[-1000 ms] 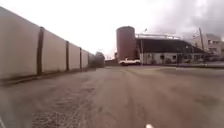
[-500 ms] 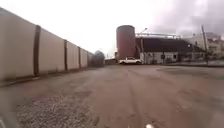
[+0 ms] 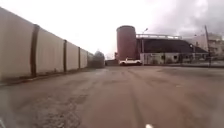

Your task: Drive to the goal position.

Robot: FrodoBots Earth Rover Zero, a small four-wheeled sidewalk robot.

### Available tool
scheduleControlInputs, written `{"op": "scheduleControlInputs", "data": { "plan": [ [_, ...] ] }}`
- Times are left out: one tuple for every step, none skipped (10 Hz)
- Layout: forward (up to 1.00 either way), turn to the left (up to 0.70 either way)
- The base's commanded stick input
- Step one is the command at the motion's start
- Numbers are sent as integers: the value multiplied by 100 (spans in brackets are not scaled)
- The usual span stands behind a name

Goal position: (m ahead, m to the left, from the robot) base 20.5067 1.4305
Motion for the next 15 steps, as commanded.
{"op": "scheduleControlInputs", "data": {
  "plan": [
    [60,0],
    [60,0],
    [60,0],
    [60,0],
    [60,0],
    [60,0],
    [60,0],
    [60,0],
    [60,0],
    [60,0],
    [60,0],
    [60,0],
    [60,0],
    [60,0],
    [60,0]
  ]
}}
